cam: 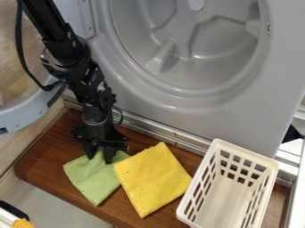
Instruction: Put the green towel in the machine
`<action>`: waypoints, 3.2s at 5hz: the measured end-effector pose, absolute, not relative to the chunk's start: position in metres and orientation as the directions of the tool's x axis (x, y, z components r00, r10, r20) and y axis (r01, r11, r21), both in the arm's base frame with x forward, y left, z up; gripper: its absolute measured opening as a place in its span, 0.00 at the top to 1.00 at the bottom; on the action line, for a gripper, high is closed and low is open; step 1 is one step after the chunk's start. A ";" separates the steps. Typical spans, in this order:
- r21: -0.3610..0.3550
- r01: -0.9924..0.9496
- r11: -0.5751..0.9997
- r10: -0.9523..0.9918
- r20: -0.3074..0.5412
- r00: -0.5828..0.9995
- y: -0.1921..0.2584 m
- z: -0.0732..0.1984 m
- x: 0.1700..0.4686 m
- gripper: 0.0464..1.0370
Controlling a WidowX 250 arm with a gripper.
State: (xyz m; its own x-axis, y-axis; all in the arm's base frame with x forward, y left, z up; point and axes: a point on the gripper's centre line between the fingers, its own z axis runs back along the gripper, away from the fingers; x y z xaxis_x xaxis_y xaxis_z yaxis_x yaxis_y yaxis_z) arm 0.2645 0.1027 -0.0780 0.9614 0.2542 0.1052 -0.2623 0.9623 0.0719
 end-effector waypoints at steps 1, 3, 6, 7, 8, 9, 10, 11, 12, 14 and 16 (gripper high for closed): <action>0.072 -0.259 0.963 0.250 0.114 0.962 0.097 -0.069 0.263 0.83; 0.079 -0.274 0.958 0.245 0.263 0.933 0.091 0.005 0.271 0.96; 0.055 -0.127 0.990 0.103 0.326 0.940 0.052 0.043 0.281 0.96; 0.020 -0.055 0.998 0.041 0.438 0.898 0.031 0.061 0.305 0.96; -0.010 -0.043 0.999 0.041 0.575 0.817 0.022 0.093 0.332 0.96; -0.035 -0.056 0.998 0.066 0.647 0.760 0.022 0.112 0.358 0.96; -0.061 -0.068 0.996 0.091 0.666 0.741 0.023 0.113 0.384 0.96; -0.063 -0.087 0.994 0.107 0.661 0.742 0.027 0.101 0.410 0.96; -0.070 -0.100 0.993 0.121 0.651 0.749 0.026 0.085 0.437 0.96; -0.023 -0.082 0.996 0.078 0.609 0.789 0.013 0.070 0.454 0.76; -0.018 -0.071 0.997 0.066 0.628 0.775 0.008 0.085 0.433 0.16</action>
